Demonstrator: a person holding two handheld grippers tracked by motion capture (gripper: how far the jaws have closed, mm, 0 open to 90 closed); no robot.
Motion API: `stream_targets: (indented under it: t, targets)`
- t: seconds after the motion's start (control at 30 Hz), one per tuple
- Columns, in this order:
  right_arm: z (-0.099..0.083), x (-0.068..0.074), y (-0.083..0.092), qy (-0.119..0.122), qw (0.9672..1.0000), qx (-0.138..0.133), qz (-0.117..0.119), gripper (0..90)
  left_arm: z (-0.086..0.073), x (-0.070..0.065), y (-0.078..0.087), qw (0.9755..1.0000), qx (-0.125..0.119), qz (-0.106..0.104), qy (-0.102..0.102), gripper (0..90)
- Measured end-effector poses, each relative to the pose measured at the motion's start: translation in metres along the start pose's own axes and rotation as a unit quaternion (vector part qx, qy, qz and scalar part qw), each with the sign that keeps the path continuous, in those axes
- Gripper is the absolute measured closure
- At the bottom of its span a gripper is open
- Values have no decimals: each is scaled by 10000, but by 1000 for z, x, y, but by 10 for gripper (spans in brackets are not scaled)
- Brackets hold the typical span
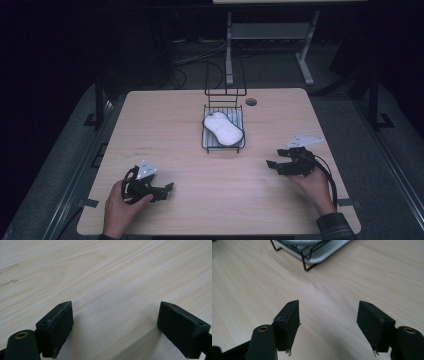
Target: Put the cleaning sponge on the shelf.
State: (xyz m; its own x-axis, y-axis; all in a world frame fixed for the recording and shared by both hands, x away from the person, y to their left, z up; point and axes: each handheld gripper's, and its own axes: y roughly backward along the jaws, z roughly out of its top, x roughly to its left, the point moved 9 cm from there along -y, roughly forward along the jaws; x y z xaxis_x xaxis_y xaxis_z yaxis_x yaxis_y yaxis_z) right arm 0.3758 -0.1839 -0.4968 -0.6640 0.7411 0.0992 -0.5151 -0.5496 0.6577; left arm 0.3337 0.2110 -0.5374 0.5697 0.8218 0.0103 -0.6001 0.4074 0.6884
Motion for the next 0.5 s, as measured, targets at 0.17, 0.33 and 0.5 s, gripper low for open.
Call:
stream_targets:
  t: [0.17,0.33,0.5]
  targets:
    - [-21,5,7,0,9999,146,-18,327,0,0,0,10000,2,0,-10,126]
    - [-39,8,14,-21,9996,268,-68,328,0,0,0,10000,2,0,-10,127]
    - [-52,9,18,-70,9993,372,-78,322,0,0,0,10000,3,1,-11,127]
